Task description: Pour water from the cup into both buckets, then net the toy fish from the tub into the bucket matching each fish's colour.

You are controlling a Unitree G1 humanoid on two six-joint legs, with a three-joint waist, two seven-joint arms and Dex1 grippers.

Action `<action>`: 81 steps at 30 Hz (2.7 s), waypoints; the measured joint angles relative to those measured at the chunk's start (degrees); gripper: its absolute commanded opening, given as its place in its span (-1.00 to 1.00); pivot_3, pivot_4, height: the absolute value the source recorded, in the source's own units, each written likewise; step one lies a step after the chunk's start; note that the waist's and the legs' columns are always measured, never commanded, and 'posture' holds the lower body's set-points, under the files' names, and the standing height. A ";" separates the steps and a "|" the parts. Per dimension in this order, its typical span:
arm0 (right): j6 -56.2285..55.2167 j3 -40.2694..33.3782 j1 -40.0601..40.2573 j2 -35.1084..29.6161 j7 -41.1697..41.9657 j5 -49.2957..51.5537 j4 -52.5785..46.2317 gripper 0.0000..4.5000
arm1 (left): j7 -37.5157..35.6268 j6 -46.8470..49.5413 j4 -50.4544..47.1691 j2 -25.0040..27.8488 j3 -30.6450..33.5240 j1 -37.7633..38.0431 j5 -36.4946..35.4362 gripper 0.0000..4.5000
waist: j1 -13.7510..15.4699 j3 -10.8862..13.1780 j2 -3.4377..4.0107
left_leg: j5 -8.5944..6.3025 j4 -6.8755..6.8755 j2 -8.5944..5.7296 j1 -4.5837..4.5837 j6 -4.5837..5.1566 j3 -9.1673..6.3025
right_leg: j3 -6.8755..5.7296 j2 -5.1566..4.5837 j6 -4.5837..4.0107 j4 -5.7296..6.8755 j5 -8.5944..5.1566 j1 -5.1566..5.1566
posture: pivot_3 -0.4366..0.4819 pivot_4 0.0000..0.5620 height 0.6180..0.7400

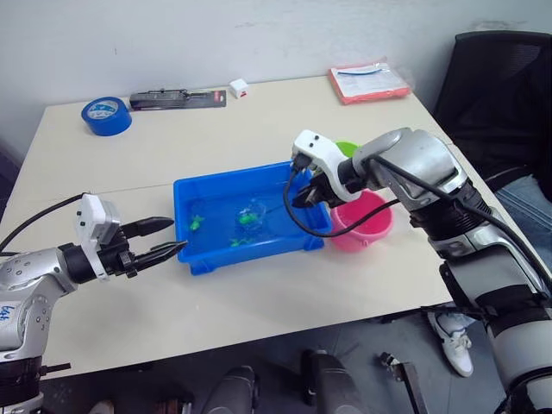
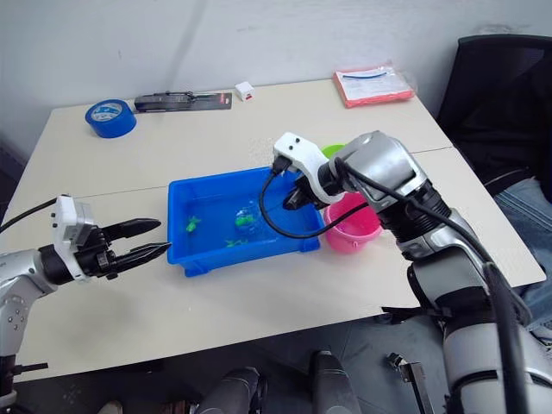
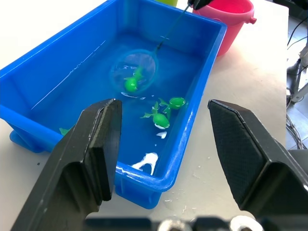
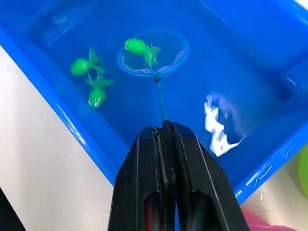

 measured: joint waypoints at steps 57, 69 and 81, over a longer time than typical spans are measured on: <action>-45.89 -14.25 32.42 -26.60 -20.36 -28.30 -22.84 -0.65 | -3.46 -8.85 24.15 -6.18 -14.11 -27.37 7.16 0.38 | 0.32 0.01 0.01 | 0.00 0.01 -0.04 -0.01 0.01 0.09 | -0.06 0.01 0.01 -0.06 0.01 -0.03 | -0.05 -0.47 1.00; -63.35 -12.54 38.66 -29.64 -23.21 -49.75 -22.61 -0.65 | -4.00 -9.47 24.87 -6.93 -14.36 -28.02 7.96 0.38 | 0.27 0.01 0.01 | 0.00 0.06 -0.04 0.00 0.01 0.14 | -0.07 0.05 0.01 -0.05 0.00 -0.04 | -0.05 -0.47 1.00; -75.30 -12.81 39.31 -31.24 -27.95 -64.00 -19.94 -0.65 | -4.06 -9.47 24.87 -7.54 -14.37 -28.02 8.03 0.38 | 0.26 0.01 0.01 | 0.00 0.07 -0.03 0.00 0.01 0.18 | -0.07 0.08 0.01 -0.04 0.00 -0.06 | -0.05 -0.47 1.00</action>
